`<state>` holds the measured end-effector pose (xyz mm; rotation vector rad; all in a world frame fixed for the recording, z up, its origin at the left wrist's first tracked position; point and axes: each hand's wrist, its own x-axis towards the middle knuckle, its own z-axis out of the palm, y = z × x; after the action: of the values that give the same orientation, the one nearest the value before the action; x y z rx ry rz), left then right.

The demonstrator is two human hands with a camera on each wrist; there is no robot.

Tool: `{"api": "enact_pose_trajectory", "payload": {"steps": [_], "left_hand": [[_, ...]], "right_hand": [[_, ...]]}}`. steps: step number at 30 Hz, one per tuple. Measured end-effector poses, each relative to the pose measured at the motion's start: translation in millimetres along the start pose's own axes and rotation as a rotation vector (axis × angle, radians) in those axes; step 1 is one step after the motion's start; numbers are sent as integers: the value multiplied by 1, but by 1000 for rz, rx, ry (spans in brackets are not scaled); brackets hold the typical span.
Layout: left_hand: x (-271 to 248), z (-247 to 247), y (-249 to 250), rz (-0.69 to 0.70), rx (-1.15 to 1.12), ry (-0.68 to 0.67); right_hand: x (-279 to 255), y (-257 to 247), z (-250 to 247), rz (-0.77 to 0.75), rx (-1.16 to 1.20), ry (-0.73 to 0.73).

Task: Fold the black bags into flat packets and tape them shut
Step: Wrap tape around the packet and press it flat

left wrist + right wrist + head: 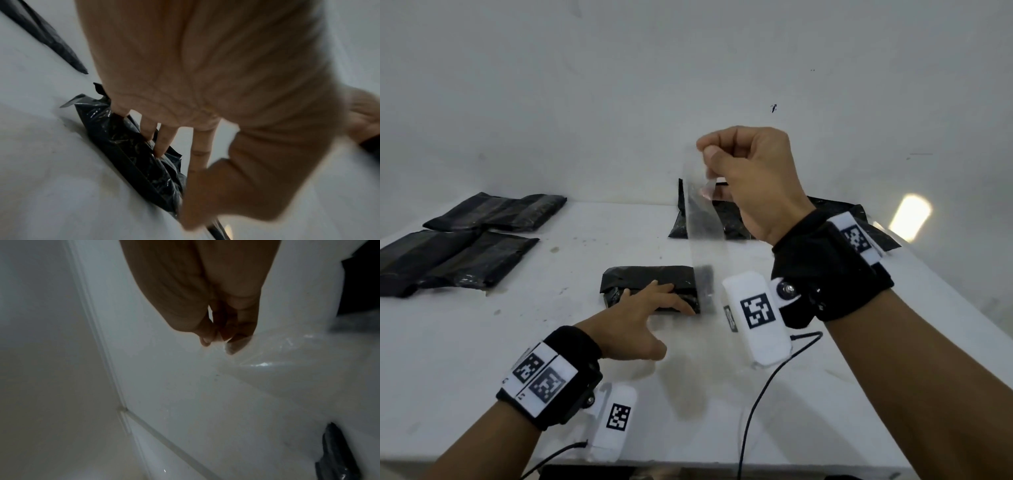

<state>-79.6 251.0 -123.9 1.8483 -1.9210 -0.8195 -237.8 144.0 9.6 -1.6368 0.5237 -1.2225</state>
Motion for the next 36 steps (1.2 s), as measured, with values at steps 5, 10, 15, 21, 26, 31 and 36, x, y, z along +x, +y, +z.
{"api": "enact_pose_trajectory", "payload": {"steps": [5, 10, 15, 21, 26, 31, 36], "left_hand": [[-5, -1, 1, 47, -188, -56], [-6, -3, -8, 51, -380, 32], [-4, -5, -18, -12, -499, 133], [-7, -6, -25, 17, -556, 235], [-6, -3, -24, 92, -558, 323], [-5, 0, -27, 30, -544, 451], [-9, 3, -26, 54, -707, 484]], "right_hand": [[13, 4, 5, 178, 301, 85], [17, 21, 3, 286, 312, 173], [13, 47, 4, 443, 331, 262], [8, 76, 2, 574, 305, 326], [-9, 96, 0, 715, 248, 305], [-26, 108, 0, 856, 117, 276], [-39, 105, 6, 892, 127, 224]]}}
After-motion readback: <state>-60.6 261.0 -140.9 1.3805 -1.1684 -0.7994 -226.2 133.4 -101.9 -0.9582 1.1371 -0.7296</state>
